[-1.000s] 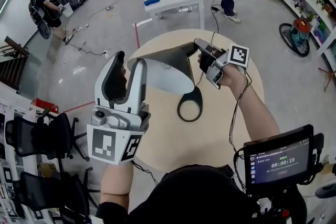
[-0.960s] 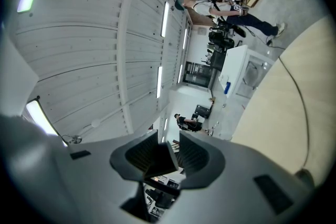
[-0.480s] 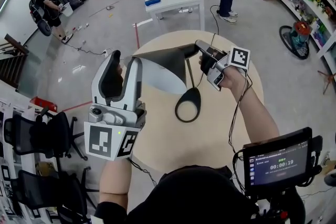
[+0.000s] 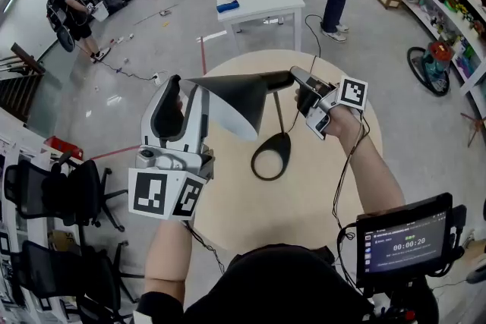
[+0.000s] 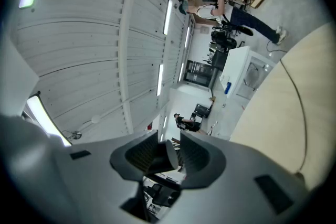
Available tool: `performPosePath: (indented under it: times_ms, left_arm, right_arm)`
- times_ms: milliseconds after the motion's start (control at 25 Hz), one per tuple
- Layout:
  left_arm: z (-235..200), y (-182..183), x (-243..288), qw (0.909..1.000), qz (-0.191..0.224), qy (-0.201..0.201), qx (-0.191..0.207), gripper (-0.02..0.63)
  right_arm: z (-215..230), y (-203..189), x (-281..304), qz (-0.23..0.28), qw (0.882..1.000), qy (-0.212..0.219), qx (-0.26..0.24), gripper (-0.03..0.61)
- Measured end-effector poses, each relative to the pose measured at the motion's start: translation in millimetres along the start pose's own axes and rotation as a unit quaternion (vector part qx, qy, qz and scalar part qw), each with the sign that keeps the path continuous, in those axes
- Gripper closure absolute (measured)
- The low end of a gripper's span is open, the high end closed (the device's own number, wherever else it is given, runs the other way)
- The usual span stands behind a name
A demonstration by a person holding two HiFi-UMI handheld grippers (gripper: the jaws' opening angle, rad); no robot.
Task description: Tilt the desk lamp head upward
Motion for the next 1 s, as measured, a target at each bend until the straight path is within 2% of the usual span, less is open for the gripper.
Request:
performPosePath:
  times_ms: [200,400,480,560,600,720,880,1000]
  left_arm:
    - [0.5,2.2,-3.2,1.0000,0.008,-0.004,0.000,0.443]
    - [-15.8,-1.0,-22.6,0.9996,0.010,0.020,-0.015,0.443]
    - [-28.0,-14.6,-40.8,0.9990,-0.006,0.038,-0.021,0.443]
    - [-39.2,-42.1,-60.0,0.9966,-0.051,0.054,-0.038,0.443]
    - [-43.5,-60.2,-69.0,0.9932,-0.083,0.058,-0.057,0.443]
    - [-45.9,-114.3,-97.0,0.9744,-0.178,0.061,-0.123,0.443]
    - [-26.5,-159.3,-137.0,0.9560,-0.245,0.071,-0.146,0.443]
    - [-5.2,-185.3,-161.5,0.9380,-0.291,0.062,-0.178,0.443]
  right_arm:
    - [-2.5,2.8,-0.1,-0.008,1.000,-0.008,-0.020,0.456]
    - [-9.2,1.7,-9.4,-0.026,0.995,-0.011,-0.095,0.456]
    - [-6.9,-5.2,-24.8,-0.015,0.993,-0.020,-0.117,0.456]
    - [-3.1,-16.3,-45.7,0.006,0.992,-0.040,-0.123,0.456]
    - [-2.8,-22.6,-56.9,0.011,0.989,-0.057,-0.134,0.457]
    - [-13.9,-41.9,-89.6,-0.002,0.974,-0.118,-0.194,0.566]
    - [-43.8,-74.3,-118.5,-0.025,0.962,-0.152,-0.224,0.574]
    - [-59.3,-112.3,-130.8,-0.083,0.950,-0.171,-0.247,0.574]
Point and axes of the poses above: the fingertips, and each gripper's own axes: x forward along the fingers, z to its right, y out of its top, the point moved 9 cm from there along -x, backward along the fingers, and after that the axes turned 13 degrees about y, right-handed, at the moved point
